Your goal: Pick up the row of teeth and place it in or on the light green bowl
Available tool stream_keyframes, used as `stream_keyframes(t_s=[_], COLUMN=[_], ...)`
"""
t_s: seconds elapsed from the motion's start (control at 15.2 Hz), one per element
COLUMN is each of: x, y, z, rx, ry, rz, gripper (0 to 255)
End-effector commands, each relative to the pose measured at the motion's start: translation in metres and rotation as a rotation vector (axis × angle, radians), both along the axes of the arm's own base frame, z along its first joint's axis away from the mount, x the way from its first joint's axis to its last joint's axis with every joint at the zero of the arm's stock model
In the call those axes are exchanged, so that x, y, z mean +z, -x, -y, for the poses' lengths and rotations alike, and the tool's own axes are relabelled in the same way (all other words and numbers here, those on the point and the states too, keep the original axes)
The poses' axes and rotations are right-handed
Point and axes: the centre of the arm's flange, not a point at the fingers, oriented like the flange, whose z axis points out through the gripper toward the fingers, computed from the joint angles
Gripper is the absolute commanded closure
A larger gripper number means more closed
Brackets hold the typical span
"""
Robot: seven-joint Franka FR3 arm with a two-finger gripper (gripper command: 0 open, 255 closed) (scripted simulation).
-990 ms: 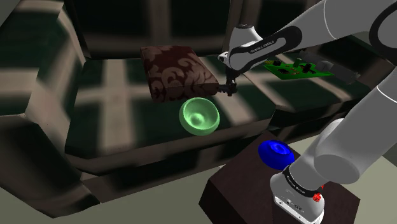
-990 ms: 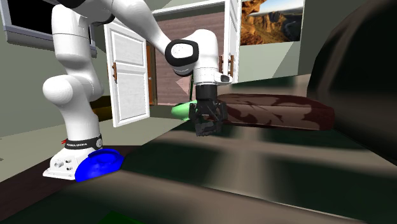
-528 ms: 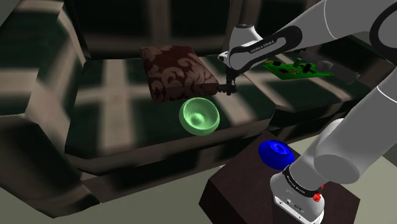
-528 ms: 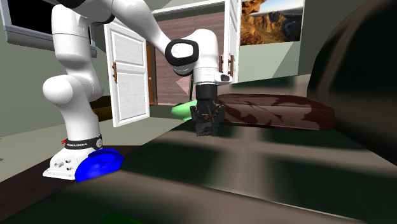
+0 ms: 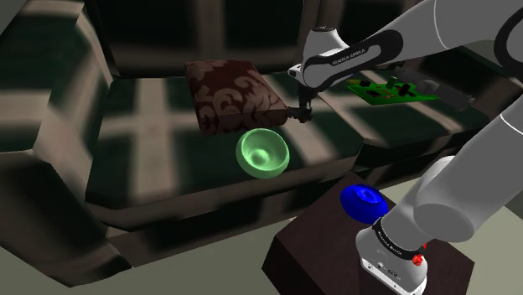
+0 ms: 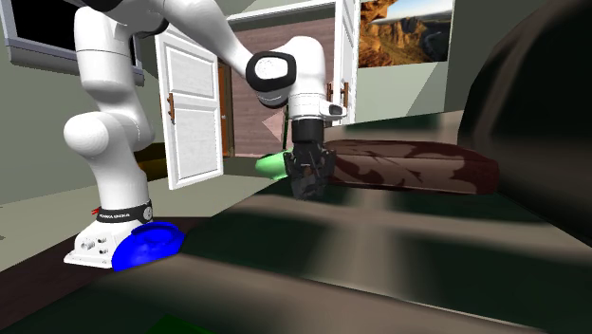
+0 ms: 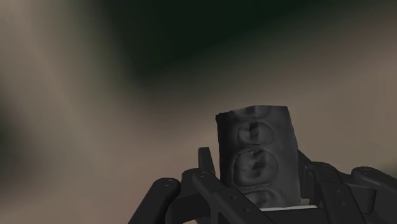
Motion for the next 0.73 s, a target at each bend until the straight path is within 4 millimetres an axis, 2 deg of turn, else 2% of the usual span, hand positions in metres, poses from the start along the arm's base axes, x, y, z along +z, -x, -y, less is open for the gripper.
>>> stream_keyframes(t_s=[0.0,0.66], x=[0.011,0.064], y=[0.0,0.0], z=[0.001,0.001], rx=[0.0,0.0], ry=[0.0,0.0], rz=[0.0,0.0], gripper=[255,255])
